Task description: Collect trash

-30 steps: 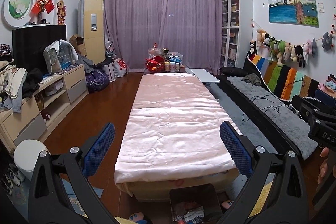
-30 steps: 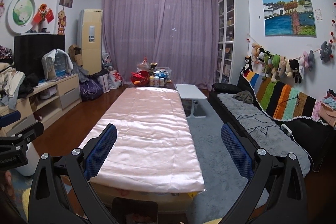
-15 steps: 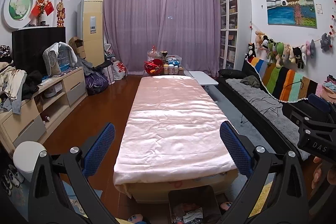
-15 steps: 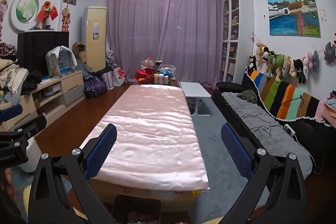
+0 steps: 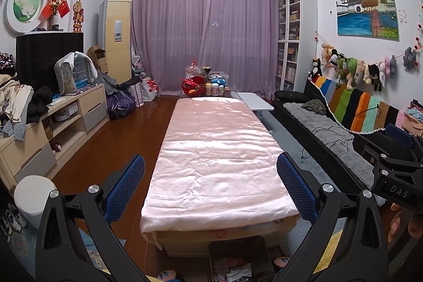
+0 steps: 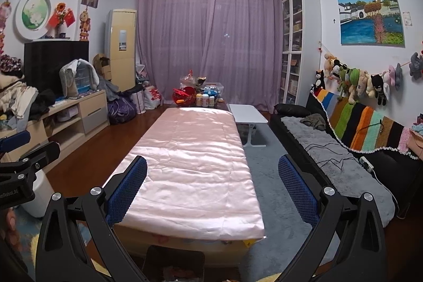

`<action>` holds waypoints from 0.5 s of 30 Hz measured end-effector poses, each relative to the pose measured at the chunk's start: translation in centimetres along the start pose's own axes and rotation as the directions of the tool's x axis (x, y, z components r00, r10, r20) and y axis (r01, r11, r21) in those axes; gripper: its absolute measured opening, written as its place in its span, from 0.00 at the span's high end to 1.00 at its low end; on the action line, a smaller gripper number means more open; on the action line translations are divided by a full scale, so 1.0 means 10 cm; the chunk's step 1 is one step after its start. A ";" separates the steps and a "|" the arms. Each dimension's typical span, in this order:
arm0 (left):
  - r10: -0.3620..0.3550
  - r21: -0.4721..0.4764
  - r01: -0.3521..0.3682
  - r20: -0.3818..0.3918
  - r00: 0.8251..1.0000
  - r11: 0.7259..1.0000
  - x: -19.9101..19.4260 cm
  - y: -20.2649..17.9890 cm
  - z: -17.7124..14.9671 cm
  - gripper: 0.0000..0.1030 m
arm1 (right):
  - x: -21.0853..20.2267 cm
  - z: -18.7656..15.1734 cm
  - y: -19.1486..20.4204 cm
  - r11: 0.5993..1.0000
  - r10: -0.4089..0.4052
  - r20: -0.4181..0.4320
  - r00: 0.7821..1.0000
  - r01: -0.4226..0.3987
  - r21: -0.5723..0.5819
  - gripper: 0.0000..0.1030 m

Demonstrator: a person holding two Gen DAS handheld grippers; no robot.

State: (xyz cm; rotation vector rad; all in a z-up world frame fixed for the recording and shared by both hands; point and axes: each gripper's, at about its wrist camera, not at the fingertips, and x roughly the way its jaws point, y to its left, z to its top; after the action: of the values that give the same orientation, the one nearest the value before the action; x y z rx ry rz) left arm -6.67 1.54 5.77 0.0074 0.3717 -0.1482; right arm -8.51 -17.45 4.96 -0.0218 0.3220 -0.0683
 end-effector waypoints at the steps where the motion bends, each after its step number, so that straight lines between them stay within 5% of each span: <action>1: 0.001 0.000 -0.001 0.001 1.000 1.000 0.00 0.00 0.00 0.08 | -0.01 0.00 0.00 1.000 0.000 0.000 1.000 0.000 0.001 0.03; 15: 0.001 0.001 -0.001 0.001 1.000 1.000 -0.01 0.00 0.00 0.08 | -0.02 0.02 0.00 1.000 0.000 0.002 1.000 0.000 0.006 0.03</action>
State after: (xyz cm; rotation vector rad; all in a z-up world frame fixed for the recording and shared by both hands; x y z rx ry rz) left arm -6.74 1.52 5.78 0.0083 0.3711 -0.1478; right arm -8.60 -17.41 5.16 -0.0160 0.3199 -0.0697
